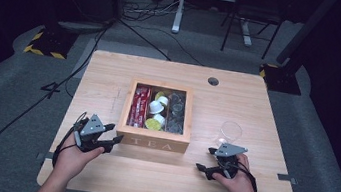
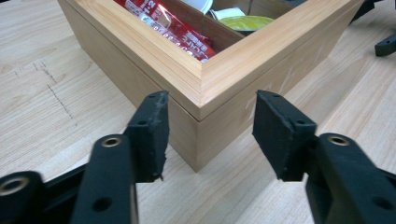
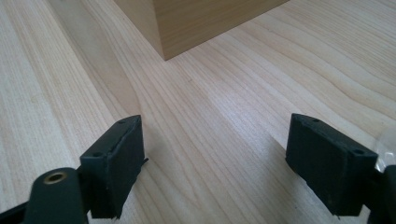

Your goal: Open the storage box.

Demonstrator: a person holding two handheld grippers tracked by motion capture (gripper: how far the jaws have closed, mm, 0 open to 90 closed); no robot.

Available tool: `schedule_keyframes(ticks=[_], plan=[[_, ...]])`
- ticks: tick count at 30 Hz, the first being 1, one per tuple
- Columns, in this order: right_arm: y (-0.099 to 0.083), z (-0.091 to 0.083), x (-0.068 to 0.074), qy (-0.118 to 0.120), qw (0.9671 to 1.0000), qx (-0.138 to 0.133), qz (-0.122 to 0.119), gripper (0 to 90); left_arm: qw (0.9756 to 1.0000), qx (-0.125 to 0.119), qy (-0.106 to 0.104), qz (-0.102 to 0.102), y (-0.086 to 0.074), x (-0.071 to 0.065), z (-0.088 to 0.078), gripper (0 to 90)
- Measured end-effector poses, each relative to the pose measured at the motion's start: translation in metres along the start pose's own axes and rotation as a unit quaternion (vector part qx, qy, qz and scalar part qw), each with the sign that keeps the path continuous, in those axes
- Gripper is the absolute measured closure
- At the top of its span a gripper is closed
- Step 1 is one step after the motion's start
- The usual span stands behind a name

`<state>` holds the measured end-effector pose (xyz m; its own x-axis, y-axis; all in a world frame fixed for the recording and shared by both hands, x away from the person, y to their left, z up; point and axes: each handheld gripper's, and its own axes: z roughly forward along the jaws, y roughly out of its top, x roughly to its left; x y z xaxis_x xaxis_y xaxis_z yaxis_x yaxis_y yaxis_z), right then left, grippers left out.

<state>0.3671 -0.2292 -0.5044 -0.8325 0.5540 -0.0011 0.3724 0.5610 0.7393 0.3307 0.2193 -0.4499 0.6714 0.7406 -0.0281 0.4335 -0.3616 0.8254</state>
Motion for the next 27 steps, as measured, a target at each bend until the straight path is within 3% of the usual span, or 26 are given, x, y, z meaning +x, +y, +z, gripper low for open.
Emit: schedule_keyframes(ticks=[8,12,18,24,25,27], plan=[[0.0,0.0,0.0,0.0,1.0,-0.001,0.001,19.5,0.9998,0.017,0.005,0.006,-0.001,0.003,0.004,67.1],[0.0,0.0,0.0,0.0,1.0,-0.001,0.001,19.5,0.9994,0.031,0.007,0.01,-0.003,0.004,0.007,69.7],[0.0,0.0,0.0,0.0,1.0,-0.001,0.001,19.5,0.9994,0.033,0.003,-0.005,-0.002,0.004,0.007,70.0],[0.0,-0.001,0.0,0.0,1.0,0.001,0.004,22.7,0.9994,0.03,0.013,0.008,0.003,0.002,0.005,72.4],[0.006,-0.005,-0.001,0.022,0.9996,0.004,0.014,27.2,0.9996,0.027,0.011,0.005,0.003,0.003,0.004,72.6],[0.015,-0.01,-0.001,0.025,0.9993,-0.013,0.023,24.1,0.9998,0.021,0.008,-0.002,0.004,0.003,0.003,72.6]])
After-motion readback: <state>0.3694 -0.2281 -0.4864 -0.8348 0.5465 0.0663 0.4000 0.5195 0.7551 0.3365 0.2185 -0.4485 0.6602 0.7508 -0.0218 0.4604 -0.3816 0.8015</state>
